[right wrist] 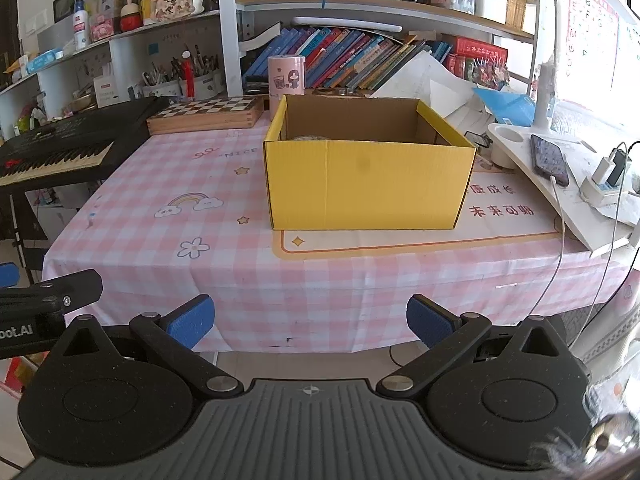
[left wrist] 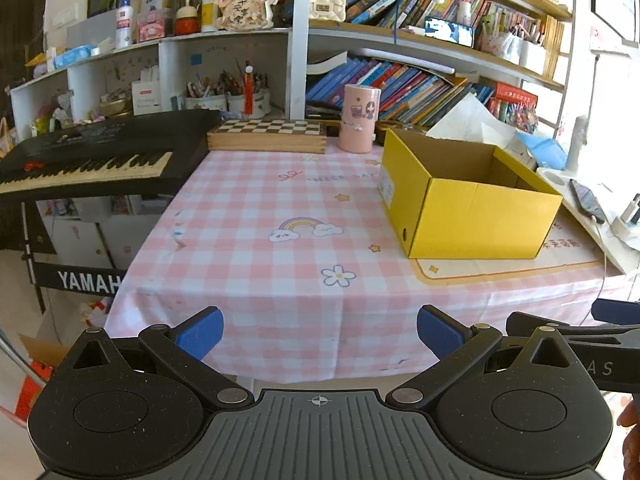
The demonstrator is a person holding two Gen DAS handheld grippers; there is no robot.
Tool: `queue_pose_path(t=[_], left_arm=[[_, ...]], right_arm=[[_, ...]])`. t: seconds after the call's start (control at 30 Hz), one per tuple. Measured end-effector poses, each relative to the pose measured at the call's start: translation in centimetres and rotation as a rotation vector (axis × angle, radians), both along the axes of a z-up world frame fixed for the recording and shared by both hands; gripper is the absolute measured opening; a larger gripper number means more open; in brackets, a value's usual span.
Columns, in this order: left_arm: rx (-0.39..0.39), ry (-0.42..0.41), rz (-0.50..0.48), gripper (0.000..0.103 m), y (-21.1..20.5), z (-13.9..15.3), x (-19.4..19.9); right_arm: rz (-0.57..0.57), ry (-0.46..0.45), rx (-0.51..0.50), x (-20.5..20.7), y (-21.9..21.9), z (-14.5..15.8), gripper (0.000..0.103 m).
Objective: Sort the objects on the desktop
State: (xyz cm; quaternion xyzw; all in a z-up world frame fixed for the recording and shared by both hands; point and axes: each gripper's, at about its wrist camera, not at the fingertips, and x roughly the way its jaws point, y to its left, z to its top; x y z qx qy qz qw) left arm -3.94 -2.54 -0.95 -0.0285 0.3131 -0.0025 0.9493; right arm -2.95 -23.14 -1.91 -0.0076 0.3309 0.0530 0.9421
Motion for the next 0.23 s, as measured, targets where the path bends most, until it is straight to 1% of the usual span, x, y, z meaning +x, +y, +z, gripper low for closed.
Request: queue_pose_path(t=[0.23], left_arm=[[-0.002,-0.014,-0.006,0.103,-0.14,0.21,0.24]], right_arm=[[-0.01,0.007,0.006,0.08,-0.27,-0.16,0.103]])
